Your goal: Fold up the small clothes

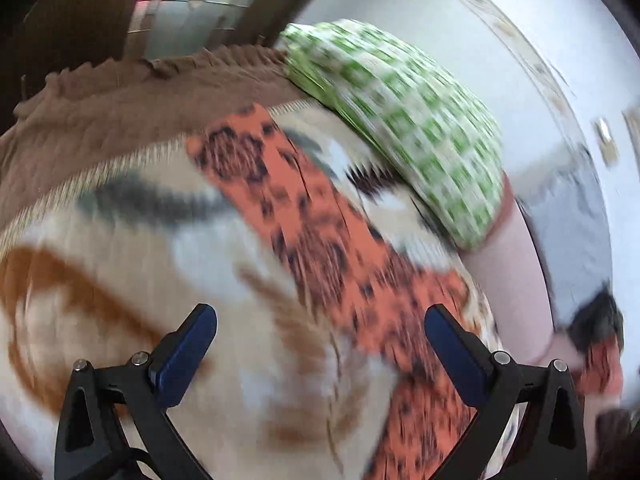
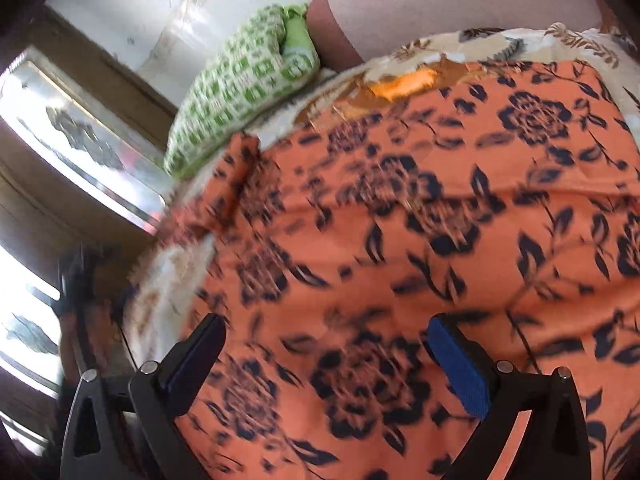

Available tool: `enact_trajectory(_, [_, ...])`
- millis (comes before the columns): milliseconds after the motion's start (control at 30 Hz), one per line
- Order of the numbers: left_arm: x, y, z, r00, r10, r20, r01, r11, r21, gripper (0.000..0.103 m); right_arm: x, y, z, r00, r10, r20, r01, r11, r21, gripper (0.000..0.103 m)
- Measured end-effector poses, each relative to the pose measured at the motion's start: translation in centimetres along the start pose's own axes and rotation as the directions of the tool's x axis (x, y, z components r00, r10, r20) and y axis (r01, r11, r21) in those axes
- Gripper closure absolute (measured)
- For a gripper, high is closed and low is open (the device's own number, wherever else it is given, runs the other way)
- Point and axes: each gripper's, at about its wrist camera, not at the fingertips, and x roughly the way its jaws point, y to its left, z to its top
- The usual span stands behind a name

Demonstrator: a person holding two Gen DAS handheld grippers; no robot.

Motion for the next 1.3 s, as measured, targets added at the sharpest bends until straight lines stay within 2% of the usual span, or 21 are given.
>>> enact_trajectory(133, [3.4,0.8,3.2,1.000,0.025,0.018,-0.024,0.999,-0.044,0.000,0.2,-1.2,-0.7,1.000,0.024,0.004,-0.024,0.999,0.025,0.001])
enact_trajectory(300, [6.0,2.4,3.9,1.000,0.015,0.011,-0.013,0.992,-0.127,0.000,0.2,-1.4,-0.7,0.999,0.036,0.008,-0.036,0.999,0.022,0.001])
enact_trajectory(367, [6.7,3.2,3.9,1.000,-0.006,0.008,0.007,0.987,-0.160,0.001,0.3,-1.3,-0.7,0.999,0.038,0.011,-0.038,0.999,0.016,0.001])
enact_trajectory(567, [6.3,5.0,4.4,0.990,-0.120,0.072,0.134,0.959,-0.251,0.001,0.2,-1.6,-0.9,0.998,0.050,0.027,-0.051,0.998,0.023,0.001])
enact_trajectory(833, [7.3,5.1,5.1,0.987,-0.129,0.095,0.152,0.940,-0.305,0.002,0.3,-1.6,-0.9,0.998,0.057,0.033,-0.058,0.998,0.017,0.001])
enact_trajectory(900, [7.5,5.4,5.2,0.988,-0.120,0.098,0.147,0.928,-0.343,0.009,0.3,-1.6,-1.0,0.998,0.057,0.036,-0.058,0.998,0.017,0.001])
enact_trajectory(933, [7.6,5.7,5.2,0.989,-0.114,0.096,0.142,0.919,-0.367,0.027,0.3,-1.6,-1.0,0.998,0.055,0.037,-0.056,0.998,0.018,0.001])
enact_trajectory(967, [7.9,6.3,5.3,0.992,-0.103,0.075,0.124,0.910,-0.395,0.062,0.3,-1.5,-1.0,0.998,0.053,0.038,-0.054,0.998,0.017,0.001])
enact_trajectory(1033, [8.9,7.6,5.3,0.998,-0.058,0.004,0.053,0.894,-0.444,0.100,0.3,-1.5,-1.0,0.998,0.054,0.039,-0.055,0.998,0.017,0.001])
enact_trajectory(1067, [9.1,7.8,5.2,0.998,-0.061,0.008,0.058,0.891,-0.450,0.098,0.3,-1.5,-0.9,0.998,0.056,0.039,-0.056,0.998,0.018,0.001])
enact_trajectory(1100, [9.0,7.6,5.3,0.999,-0.050,0.006,0.048,0.901,-0.430,0.098,0.3,-1.5,-0.9,0.998,0.055,0.038,-0.056,0.998,0.017,0.001])
enact_trajectory(1133, [8.6,6.7,5.6,1.000,-0.019,0.010,0.021,0.924,-0.383,0.099,0.3,-1.5,-0.9,0.998,0.055,0.037,-0.056,0.998,0.014,0.001])
enact_trajectory(1200, [7.2,3.3,6.0,0.999,0.012,0.046,-0.001,0.970,-0.244,0.099,0.3,-1.6,-0.9,0.997,0.058,0.042,-0.059,0.998,0.015,0.001])
enact_trajectory(1233, [6.4,1.6,6.1,0.998,0.010,0.065,0.002,0.982,-0.187,0.099,0.3,-1.6,-0.9,0.997,0.060,0.045,-0.060,0.998,0.016,0.001])
enact_trajectory(1300, [4.1,-4.0,5.9,0.992,-0.010,0.123,0.011,1.000,-0.006,0.099,0.4,-1.7,-0.9,0.997,0.062,0.050,-0.063,0.998,0.021,0.001])
